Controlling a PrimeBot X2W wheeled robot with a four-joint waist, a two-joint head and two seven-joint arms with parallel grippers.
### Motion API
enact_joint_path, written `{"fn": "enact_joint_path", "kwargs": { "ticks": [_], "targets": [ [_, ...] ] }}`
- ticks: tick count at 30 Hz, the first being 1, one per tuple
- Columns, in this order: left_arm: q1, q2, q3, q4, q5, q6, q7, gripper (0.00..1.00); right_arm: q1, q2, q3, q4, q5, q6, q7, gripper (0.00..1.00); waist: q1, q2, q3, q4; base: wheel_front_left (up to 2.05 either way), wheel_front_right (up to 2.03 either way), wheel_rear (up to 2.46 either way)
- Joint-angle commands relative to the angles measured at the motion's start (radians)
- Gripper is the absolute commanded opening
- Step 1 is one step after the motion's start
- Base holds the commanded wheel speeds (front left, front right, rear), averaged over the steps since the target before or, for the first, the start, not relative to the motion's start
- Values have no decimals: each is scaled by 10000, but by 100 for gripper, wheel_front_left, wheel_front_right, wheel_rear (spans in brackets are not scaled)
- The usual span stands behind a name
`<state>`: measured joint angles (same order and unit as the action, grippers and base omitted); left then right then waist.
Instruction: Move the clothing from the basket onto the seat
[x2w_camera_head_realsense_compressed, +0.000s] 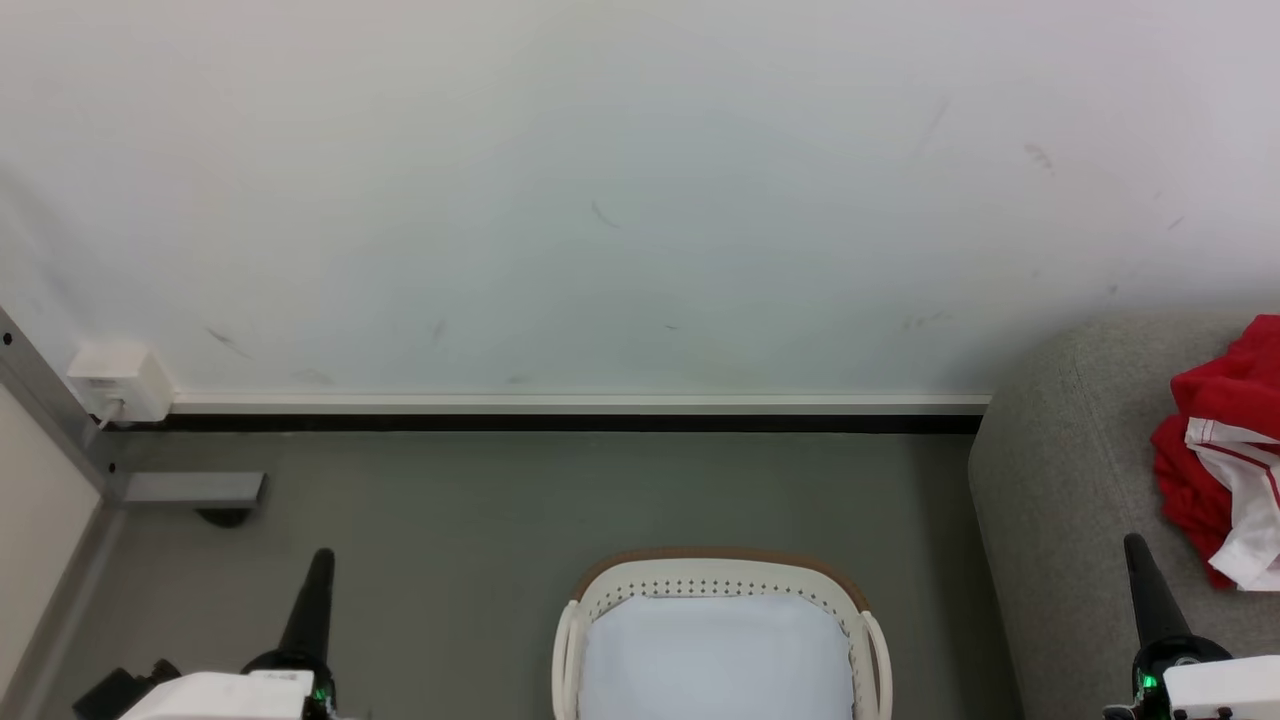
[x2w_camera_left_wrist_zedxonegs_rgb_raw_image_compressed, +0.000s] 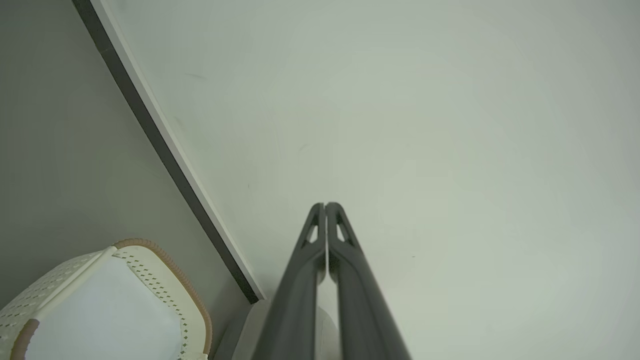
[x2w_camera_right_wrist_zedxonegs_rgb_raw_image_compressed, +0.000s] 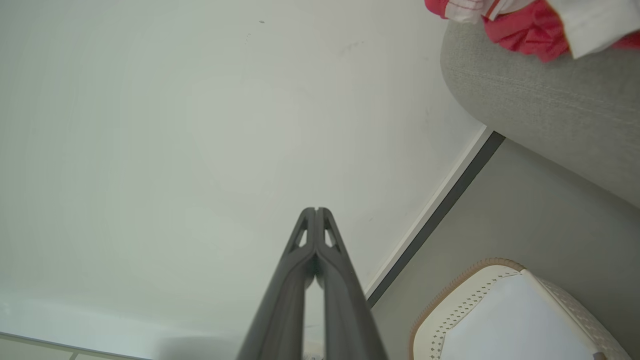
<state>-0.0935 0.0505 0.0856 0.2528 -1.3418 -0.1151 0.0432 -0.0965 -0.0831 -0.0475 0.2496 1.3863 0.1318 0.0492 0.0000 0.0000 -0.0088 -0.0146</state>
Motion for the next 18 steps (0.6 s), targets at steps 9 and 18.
{"fn": "enact_joint_path", "kwargs": {
  "ticks": [9, 18],
  "targets": [
    [-182, 31, 123, -81, -877, -69, 232, 0, -166, 66, -223, -19, 760, -16, 193, 0, 0, 0, 21, 36, 0, 0, 0],
    [-214, 23, 205, -94, -1548, -77, 419, 0, -216, 137, -377, -2, 1312, -17, 331, 0, 0, 0, 42, 72, 0, 0, 0]
  ]
}}
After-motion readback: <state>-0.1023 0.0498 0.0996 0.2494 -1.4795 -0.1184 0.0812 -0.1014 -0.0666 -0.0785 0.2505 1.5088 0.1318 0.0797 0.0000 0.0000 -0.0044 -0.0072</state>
